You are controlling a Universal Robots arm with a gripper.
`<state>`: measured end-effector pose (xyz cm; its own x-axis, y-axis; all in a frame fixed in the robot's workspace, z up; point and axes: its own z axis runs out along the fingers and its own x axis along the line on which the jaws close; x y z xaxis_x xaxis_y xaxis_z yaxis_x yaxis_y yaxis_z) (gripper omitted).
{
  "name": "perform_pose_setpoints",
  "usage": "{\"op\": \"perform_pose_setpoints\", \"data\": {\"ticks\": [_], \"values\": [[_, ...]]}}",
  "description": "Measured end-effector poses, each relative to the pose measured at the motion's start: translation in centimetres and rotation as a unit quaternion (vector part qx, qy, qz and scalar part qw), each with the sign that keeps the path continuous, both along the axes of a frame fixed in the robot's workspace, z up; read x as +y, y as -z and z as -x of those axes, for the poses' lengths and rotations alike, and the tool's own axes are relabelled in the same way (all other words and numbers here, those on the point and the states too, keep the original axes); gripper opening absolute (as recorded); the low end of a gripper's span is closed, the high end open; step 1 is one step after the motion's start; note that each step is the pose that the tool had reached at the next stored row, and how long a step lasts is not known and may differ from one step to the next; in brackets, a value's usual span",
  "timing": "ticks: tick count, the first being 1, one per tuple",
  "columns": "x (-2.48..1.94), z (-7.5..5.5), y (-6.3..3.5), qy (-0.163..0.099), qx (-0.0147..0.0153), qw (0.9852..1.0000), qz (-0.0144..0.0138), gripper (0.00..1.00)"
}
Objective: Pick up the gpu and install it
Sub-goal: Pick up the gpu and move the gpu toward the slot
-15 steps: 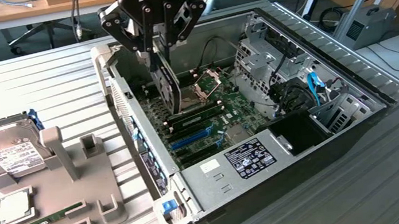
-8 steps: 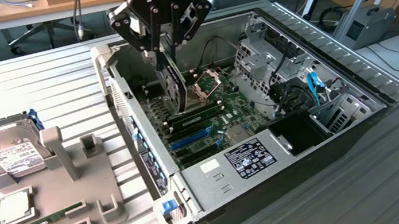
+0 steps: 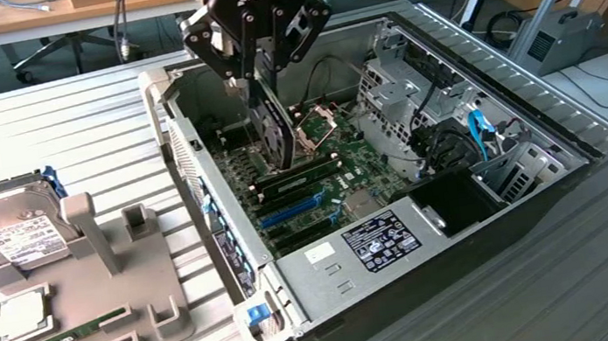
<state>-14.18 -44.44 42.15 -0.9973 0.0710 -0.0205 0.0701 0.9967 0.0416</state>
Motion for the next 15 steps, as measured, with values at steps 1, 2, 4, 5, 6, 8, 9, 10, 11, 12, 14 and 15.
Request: {"op": "perform_pose_setpoints", "data": {"ticks": [1,2,4,5,6,8,9,10,11,12,14,15], "values": [[0.00,-0.1,0.04,0.000,0.0000,1.0000,0.0000,0.26],[0.00,-0.2,0.08,0.000,0.0000,1.0000,0.0000,0.26],[0.00,-0.5,0.17,0.000,0.0000,1.0000,0.0000,0.26],[0.00,-0.6,0.21,0.000,0.0000,1.0000,0.0000,0.26],[0.00,-0.7,0.25,0.000,0.0000,1.0000,0.0000,0.26],[0.00,-0.9,0.31,0.000,0.0001,1.0000,0.0000,0.26],[0.00,-1.0,0.35,0.000,0.0001,1.0000,0.0000,0.26],[0.00,-1.1,0.39,0.000,0.0001,1.0000,0.0000,0.26],[0.00,-1.2,0.42,0.000,0.0001,1.0000,0.0000,0.26],[0.00,-1.4,0.46,0.000,0.0001,1.0000,0.0000,0.26],[0.00,-1.6,0.54,0.000,0.0001,1.0000,0.0000,0.26],[0.01,-1.7,0.57,0.000,0.0001,1.0000,0.0000,0.26]]}}
